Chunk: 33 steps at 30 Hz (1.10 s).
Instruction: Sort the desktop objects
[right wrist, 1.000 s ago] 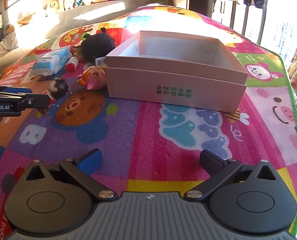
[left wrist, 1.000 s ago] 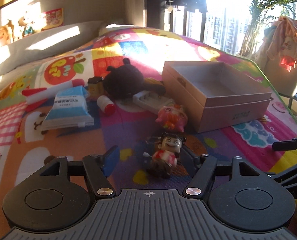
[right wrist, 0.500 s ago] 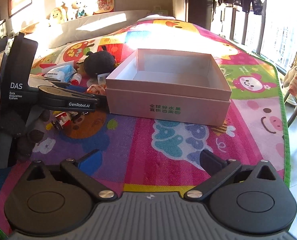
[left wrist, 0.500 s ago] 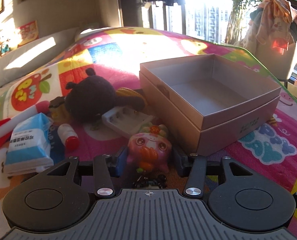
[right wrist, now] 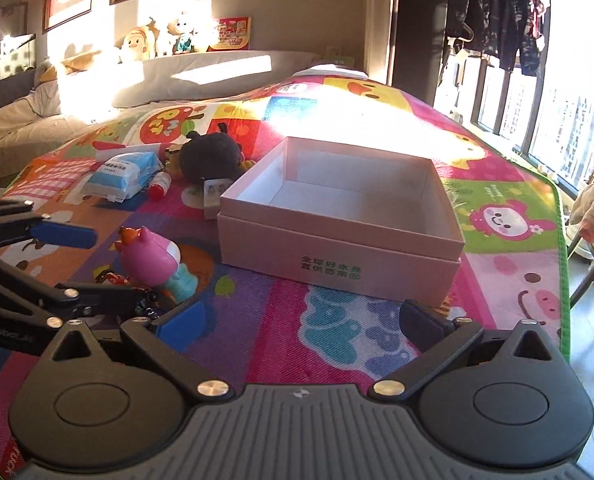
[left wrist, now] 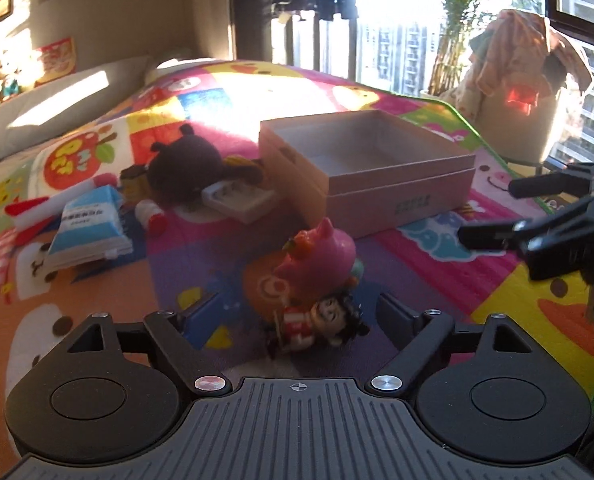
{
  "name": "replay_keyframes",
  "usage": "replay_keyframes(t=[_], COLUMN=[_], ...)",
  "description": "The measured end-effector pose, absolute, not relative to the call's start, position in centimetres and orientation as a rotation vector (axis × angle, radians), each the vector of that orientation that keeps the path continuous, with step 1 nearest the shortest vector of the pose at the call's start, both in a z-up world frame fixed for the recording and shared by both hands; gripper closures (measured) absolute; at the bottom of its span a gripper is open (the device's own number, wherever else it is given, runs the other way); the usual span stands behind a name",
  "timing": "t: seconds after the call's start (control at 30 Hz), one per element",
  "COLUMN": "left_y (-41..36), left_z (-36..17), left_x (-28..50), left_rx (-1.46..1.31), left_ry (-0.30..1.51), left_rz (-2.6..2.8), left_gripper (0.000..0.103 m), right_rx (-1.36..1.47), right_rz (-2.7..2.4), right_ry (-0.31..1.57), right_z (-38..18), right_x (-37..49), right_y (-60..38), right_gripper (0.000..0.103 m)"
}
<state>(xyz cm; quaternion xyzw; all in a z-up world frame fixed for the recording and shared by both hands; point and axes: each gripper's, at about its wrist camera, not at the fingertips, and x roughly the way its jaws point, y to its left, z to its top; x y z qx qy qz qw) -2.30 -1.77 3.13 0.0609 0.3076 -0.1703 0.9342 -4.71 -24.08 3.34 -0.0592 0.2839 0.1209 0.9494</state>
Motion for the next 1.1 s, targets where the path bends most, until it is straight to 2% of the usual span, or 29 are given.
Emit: replay_keyframes(t=[0.27,0.47,0.53,0.73,0.93,1.1], left_y=[-1.4,-0.8,-0.3,0.1,0.0,0.7], left_z=[1.9,2.0,1.9,1.6,1.5,1.6], left_x=[-2.2,-2.7,-2.7,-2.5,-2.7,-2.0], left_rx=[0.078,0.054,0.042,0.029,0.043,0.018], left_ry=[0.672,0.66,0.67,0.685,0.677,0.69], left_rz=[-0.338,-0.318,-0.304,-0.295,-0.303,-0.251], left_gripper=[0.007,0.003,0.003,0.003,0.002,0.002], right_rx=[0.088,0.145,0.091,-0.046,-0.19,-0.216], right_rz=[-0.003,0.14,0.142,0.352,0.377,0.573], right_ry=[0.482,0.684,0.692,0.638,0.438,0.489], right_z=[5.3,4.1,3.6,3.7,6.2,6.0], right_x=[1.4,10.9,11.9,11.7,6.1,0.9], right_y=[-29.7,-30.8,-29.2,-23.8,-20.8,-20.0], right_gripper=[0.0,0.0,0.0,0.0,0.0,0.0])
